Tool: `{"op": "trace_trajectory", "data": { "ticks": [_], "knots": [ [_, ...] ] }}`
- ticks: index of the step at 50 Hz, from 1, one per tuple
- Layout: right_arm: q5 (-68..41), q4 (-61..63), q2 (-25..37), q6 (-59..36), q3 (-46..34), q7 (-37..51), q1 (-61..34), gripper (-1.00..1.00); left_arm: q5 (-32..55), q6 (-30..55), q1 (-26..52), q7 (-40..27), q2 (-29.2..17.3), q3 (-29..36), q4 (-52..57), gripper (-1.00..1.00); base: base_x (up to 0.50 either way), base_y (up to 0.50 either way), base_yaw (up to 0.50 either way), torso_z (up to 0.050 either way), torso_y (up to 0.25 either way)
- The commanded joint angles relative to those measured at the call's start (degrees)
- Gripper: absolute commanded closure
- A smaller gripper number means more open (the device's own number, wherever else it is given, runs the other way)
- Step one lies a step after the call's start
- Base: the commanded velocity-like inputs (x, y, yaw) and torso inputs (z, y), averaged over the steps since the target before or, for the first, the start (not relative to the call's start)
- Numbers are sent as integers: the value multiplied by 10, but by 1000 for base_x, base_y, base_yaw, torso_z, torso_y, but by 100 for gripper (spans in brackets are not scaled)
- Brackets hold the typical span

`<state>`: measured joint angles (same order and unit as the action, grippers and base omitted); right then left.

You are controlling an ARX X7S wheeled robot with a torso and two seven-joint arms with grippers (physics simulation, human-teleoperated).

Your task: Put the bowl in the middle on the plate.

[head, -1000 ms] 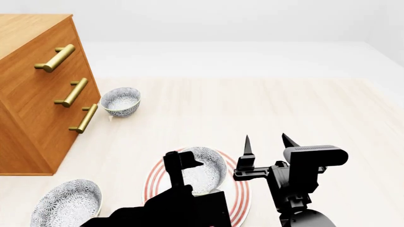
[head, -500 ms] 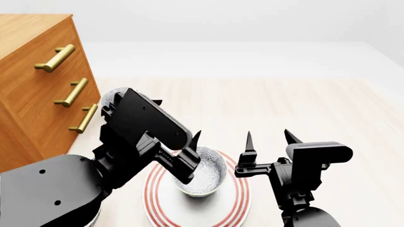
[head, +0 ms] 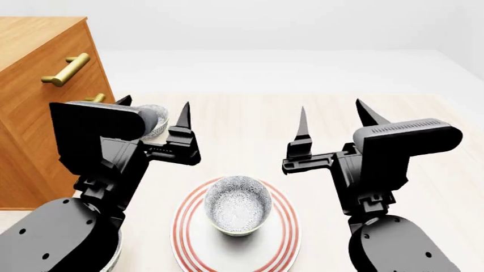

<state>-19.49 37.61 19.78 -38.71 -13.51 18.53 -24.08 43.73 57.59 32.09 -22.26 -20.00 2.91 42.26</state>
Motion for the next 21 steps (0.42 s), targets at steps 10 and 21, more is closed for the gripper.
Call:
{"op": "trace_trajectory", "data": {
  "ticks": [10,21],
  "knots": [
    [6,87,15,-68,-31,11,-90,-100,-39,-61,-13,-14,-2,5,23,-100,0,0,0,0,0],
    [-1,99,18,-86,-30,14,-106,-100,-25,-52,2,-21,-3,2,32,-100,0,0,0,0,0]
  ]
}}
